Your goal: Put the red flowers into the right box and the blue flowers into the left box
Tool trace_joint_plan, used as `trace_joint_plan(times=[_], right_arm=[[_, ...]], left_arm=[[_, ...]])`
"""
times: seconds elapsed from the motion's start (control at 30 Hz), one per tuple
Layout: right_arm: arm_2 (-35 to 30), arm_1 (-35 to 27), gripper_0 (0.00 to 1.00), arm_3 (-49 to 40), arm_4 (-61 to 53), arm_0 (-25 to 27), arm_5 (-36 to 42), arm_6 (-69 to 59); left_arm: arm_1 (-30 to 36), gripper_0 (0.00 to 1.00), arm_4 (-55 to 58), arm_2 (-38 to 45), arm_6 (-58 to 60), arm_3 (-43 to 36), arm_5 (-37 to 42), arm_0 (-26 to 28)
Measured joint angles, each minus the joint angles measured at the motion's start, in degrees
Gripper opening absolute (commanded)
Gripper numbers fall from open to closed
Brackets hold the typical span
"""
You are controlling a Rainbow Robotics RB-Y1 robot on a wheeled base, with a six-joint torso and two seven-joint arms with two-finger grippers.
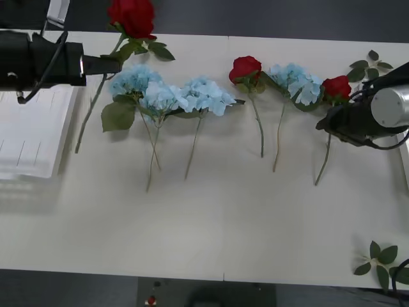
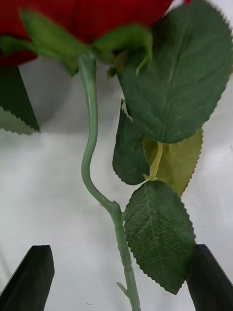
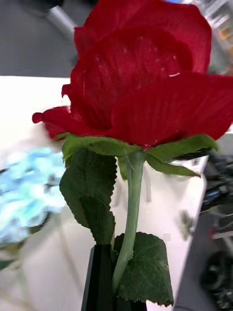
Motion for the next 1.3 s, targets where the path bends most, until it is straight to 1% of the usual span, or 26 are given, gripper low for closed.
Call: trace_joint_plan(times=[0.17, 0.27, 0.3, 0.33, 0.37, 0.4, 0.5, 0.57, 0.63, 0.7, 0.77, 0.87, 0.97, 1.1, 1.3], right_arm=[[0.01, 2.58, 0.78, 2.58, 1.81, 0.0, -1.86, 0.0], [0.16, 3.55, 0.77, 3.4, 2.1, 0.0, -3.04, 0.0], [0.38, 3.77, 0.58, 3.67, 2.1, 0.0, -3.84, 0.0], [0.77, 3.92, 0.32, 3.85, 2.1, 0.0, -4.36, 0.0], [1.24, 3.96, 0.19, 3.92, 2.11, 0.0, -4.8, 0.0], [1.87, 3.96, 0.0, 3.94, 2.11, 0.0, -5.15, 0.0], [3.53, 3.96, 0.0, 3.95, 2.37, 0.0, -5.47, 0.0], [3.98, 3.96, 0.0, 3.95, 2.71, 0.0, -5.47, 0.0], [3.96, 3.96, 0.0, 3.95, 2.73, 0.0, -5.47, 0.0], [3.93, 3.96, 0.0, 3.98, 2.73, 0.0, -5.47, 0.0], [3.93, 3.95, 0.0, 4.0, 2.73, 0.0, -5.47, 0.0], [3.89, 3.81, 0.0, 4.0, 2.64, -0.02, -5.46, 0.0], [3.81, 2.45, 0.0, 3.87, 0.96, -0.39, -4.06, 0.0], [3.78, -2.94, 0.0, 1.75, -4.01, -2.96, 4.2, 0.0], [3.76, -17.39, 0.0, -4.07, -13.17, -8.29, 15.8, 0.0]], left_arm=[[-3.99, 0.0, 4.77, -0.01, -13.86, 0.0, 0.0, 3.77], [-6.5, 0.0, 6.34, -0.03, -16.39, 0.01, 0.0, 4.78], [-7.48, 0.0, 6.93, -0.04, -16.45, 0.01, -0.03, 5.05], [-8.45, 0.0, 7.44, -0.04, -16.76, 0.01, -0.16, 5.33], [-9.43, 0.0, 8.03, -0.05, -17.75, 0.01, -0.71, 5.65], [-10.39, 0.0, 8.58, -0.05, -18.93, 0.01, -1.43, 5.98], [-13.13, 0.0, 11.31, -0.48, -22.16, 0.01, -3.89, 6.98], [-14.31, 0.0, 13.98, -1.86, -22.68, -0.45, -7.26, 7.67], [-14.86, 0.0, 15.12, -4.05, -22.68, -3.07, -13.28, 8.86], [-14.98, 0.0, 15.08, -6.65, -22.68, -8.31, -22.21, 10.9], [-14.99, 0.0, 15.0, -9.05, -22.68, -13.53, -27.9, 12.92], [-15.38, 0.0, 14.99, -12.19, -22.68, -17.82, -31.5, 14.58], [-16.98, 0.0, 14.99, -14.47, -22.68, -18.28, -33.83, 14.75], [-19.17, 0.0, 13.35, -16.01, -22.68, -18.28, -36.77, 14.75], [-20.39, 0.0, 12.34, -16.76, -22.68, -18.28, -38.01, 14.75]])
